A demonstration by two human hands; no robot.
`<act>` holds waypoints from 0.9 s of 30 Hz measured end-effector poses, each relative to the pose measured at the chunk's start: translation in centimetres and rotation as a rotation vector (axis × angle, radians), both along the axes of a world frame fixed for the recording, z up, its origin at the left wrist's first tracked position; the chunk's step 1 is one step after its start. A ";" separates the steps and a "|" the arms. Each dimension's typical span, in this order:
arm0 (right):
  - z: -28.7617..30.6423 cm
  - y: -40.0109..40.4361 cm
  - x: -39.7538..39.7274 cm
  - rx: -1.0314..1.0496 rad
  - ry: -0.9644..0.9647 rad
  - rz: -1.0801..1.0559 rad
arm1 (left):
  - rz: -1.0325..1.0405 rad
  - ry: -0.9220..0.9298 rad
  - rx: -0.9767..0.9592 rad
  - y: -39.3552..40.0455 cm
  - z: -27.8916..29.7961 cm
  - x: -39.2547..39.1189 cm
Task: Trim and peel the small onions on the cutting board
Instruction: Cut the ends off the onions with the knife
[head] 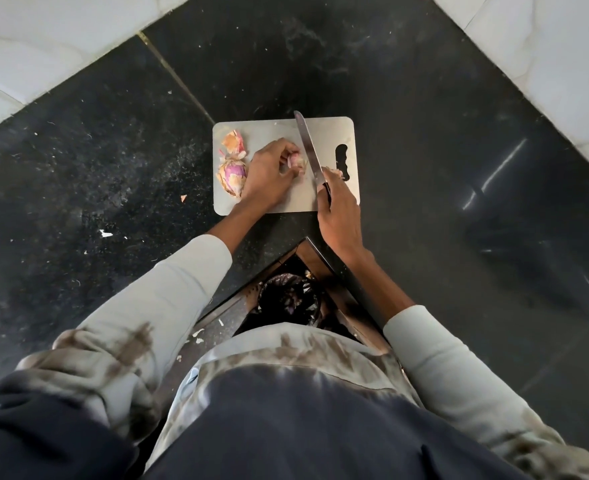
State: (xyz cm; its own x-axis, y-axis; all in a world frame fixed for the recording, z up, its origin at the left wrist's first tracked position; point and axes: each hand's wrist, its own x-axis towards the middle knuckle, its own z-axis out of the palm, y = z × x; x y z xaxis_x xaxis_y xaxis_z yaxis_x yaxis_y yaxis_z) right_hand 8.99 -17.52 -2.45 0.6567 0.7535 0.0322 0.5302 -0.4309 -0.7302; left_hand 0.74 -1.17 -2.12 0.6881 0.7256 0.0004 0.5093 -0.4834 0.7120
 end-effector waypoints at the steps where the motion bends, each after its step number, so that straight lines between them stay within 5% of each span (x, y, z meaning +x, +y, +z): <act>1: 0.0 -0.1 -0.2 0.017 0.011 -0.011 | 0.002 -0.008 -0.005 0.0 0.0 0.0; 19: 0.0 0.4 -1.1 0.067 0.442 -0.133 | 0.028 -0.041 -0.078 1.2 -0.7 0.0; 27: 0.3 0.8 -1.8 0.116 0.400 -0.119 | 0.022 -0.068 -0.093 1.2 -0.5 0.0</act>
State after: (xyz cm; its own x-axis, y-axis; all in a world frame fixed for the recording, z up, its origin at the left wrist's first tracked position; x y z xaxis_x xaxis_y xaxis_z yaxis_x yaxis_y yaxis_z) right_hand 7.19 -16.77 -2.14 0.7165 0.6785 -0.1622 0.1477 -0.3747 -0.9153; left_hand 0.71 -0.01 -2.66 0.6727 0.7396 -0.0217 0.4680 -0.4026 0.7867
